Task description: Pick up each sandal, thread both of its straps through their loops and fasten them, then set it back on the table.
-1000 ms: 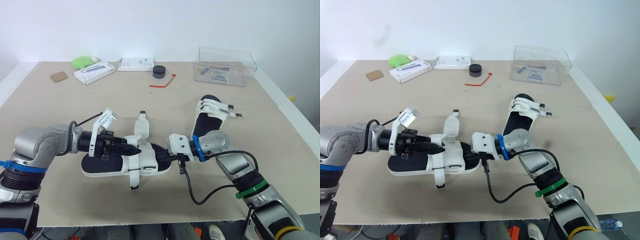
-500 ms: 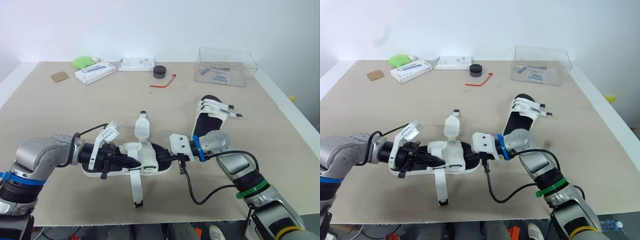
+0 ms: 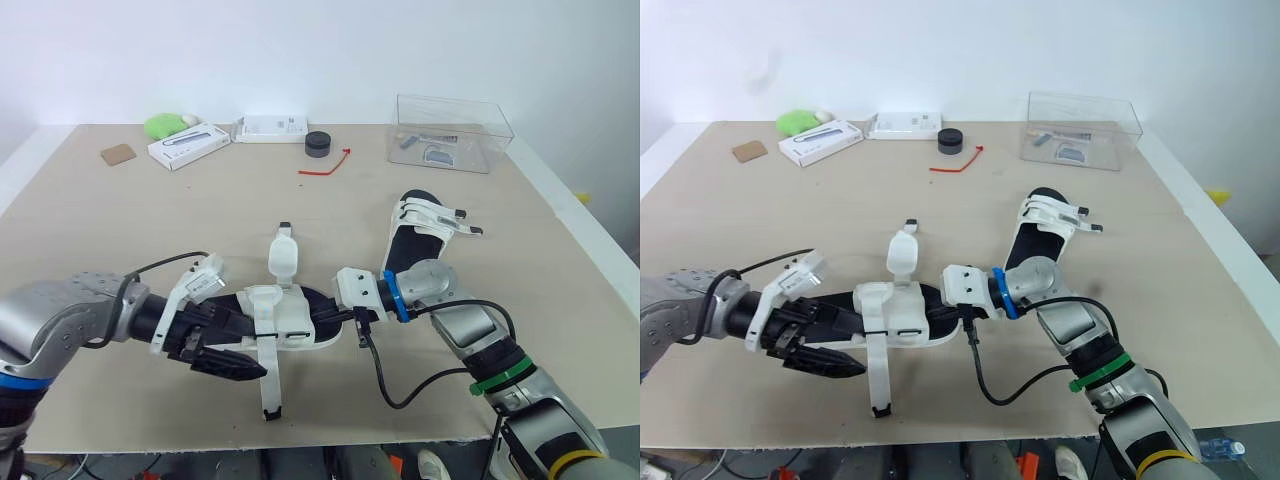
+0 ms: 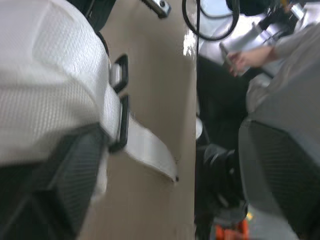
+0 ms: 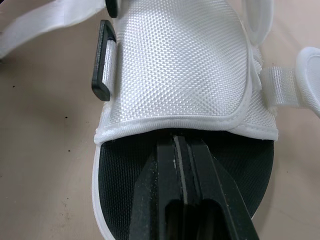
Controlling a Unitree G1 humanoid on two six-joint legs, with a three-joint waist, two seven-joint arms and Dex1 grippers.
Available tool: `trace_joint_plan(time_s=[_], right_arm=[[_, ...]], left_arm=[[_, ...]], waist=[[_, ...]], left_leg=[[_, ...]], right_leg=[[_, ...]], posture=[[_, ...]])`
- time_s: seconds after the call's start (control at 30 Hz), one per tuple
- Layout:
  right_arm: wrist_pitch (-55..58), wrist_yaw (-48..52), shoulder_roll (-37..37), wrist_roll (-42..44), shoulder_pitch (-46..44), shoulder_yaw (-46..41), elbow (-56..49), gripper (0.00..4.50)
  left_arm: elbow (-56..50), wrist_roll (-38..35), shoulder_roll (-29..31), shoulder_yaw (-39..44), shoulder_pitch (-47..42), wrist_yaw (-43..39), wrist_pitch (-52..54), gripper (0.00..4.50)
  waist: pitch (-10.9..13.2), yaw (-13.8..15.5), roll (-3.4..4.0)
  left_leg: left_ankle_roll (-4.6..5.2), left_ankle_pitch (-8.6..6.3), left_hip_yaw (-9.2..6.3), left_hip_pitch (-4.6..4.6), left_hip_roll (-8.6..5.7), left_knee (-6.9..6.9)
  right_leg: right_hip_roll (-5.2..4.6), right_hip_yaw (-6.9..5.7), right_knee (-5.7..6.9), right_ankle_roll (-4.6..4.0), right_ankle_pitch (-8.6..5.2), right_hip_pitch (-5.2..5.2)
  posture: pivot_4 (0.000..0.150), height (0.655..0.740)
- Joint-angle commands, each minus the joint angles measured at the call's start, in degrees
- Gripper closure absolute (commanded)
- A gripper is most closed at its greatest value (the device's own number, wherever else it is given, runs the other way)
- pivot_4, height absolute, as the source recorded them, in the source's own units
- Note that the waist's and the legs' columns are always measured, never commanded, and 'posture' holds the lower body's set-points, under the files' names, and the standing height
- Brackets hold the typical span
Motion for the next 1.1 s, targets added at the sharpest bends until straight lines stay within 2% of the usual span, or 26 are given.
trace_joint_plan(time_s=[0.03, 0.17, 0.3, 0.43, 0.53, 0.63, 0.83, 1.1], right_arm=[[0.1, 0.5, -0.9, -2.2, 0.3, 0.9, 1.4, 4.5], [-0.2, 0.5, -0.8, -2.3, 0.5, 1.1, 1.4, 4.5], [-0.3, 0.6, -0.9, -2.3, 0.8, 1.1, 1.3, 4.5], [-0.8, 0.8, -1.2, -2.4, 0.7, 1.1, 1.9, 4.5], [-0.8, 0.9, -1.2, -2.4, 0.5, 1.1, 1.9, 4.5], [-0.7, 0.9, -0.9, -2.4, 0.3, 1.3, 1.9, 4.5], [-0.6, 1.0, -1.0, -2.4, 0.0, 1.2, 2.1, 4.5], [-0.2, 1.1, -1.1, -2.4, 0.0, 1.0, 2.0, 4.5]], left_arm=[[-1.6, 9.8, 4.2, 1.3, 3.3, -2.0, -12.9, 0.06], [-0.7, 22.0, 4.1, 1.9, 7.4, -2.7, -33.9, 0.06], [-0.6, 30.4, -0.8, 2.7, 9.4, -2.5, -56.8, 0.06], [1.3, 37.2, -5.3, 1.5, 9.8, -2.9, -80.1, 0.06], [3.0, 40.6, -6.4, -0.9, 10.4, -4.0, -92.9, 0.06], [5.3, 43.1, -5.5, -3.5, 10.8, -5.2, -101.0, 0.06], [10.7, 48.4, -5.8, -5.5, 8.3, -2.2, -111.6, 0.06], [13.0, 52.6, -6.9, -9.7, 5.0, 2.9, -117.4, 0.06]], waist=[[0.0, 0.0, 0.0], [0.0, 0.1, 0.0], [0.0, 0.1, -0.01], [0.0, 0.1, 0.0], [0.0, 0.1, 0.0], [0.0, 0.1, 0.0], [0.0, 0.2, 0.0], [0.0, 0.2, 0.0]], left_leg=[[0.0, 0.0, 0.01, 0.0, 0.01, -0.01], [-0.01, 0.0, 0.02, 0.0, -0.02, -0.02], [0.01, 0.0, 0.15, -0.01, -0.03, -0.03], [0.03, -0.02, 0.18, -0.01, 0.01, -0.03], [0.04, -0.02, 0.19, -0.01, 0.02, -0.03], [0.07, -0.04, 0.22, 0.0, 0.02, -0.03], [0.11, -0.05, 0.25, 0.02, 0.03, -0.03], [0.15, -0.06, 0.31, 0.02, 0.04, -0.03]], right_leg=[[-0.01, -0.01, -0.01, -0.14, -0.08, 0.0], [-0.06, -0.01, 0.0, -0.23, -0.1, 0.0], [-0.27, -0.04, -0.03, -0.27, -0.08, -0.02], [-0.38, -0.05, -0.09, -0.35, -0.01, -0.01], [-0.4, -0.03, -0.09, -0.34, 0.03, -0.01], [-0.4, -0.05, -0.09, -0.11, 0.16, 0.0], [-0.37, -0.09, -0.09, -0.08, 0.18, 0.0], [-0.4, -0.1, -0.09, -0.03, 0.21, 0.0]], posture=[[0.15, 0.74], [0.15, 0.74], [0.15, 0.74], [0.15, 0.74], [0.15, 0.74], [0.15, 0.74], [0.15, 0.74], [0.15, 0.74]])
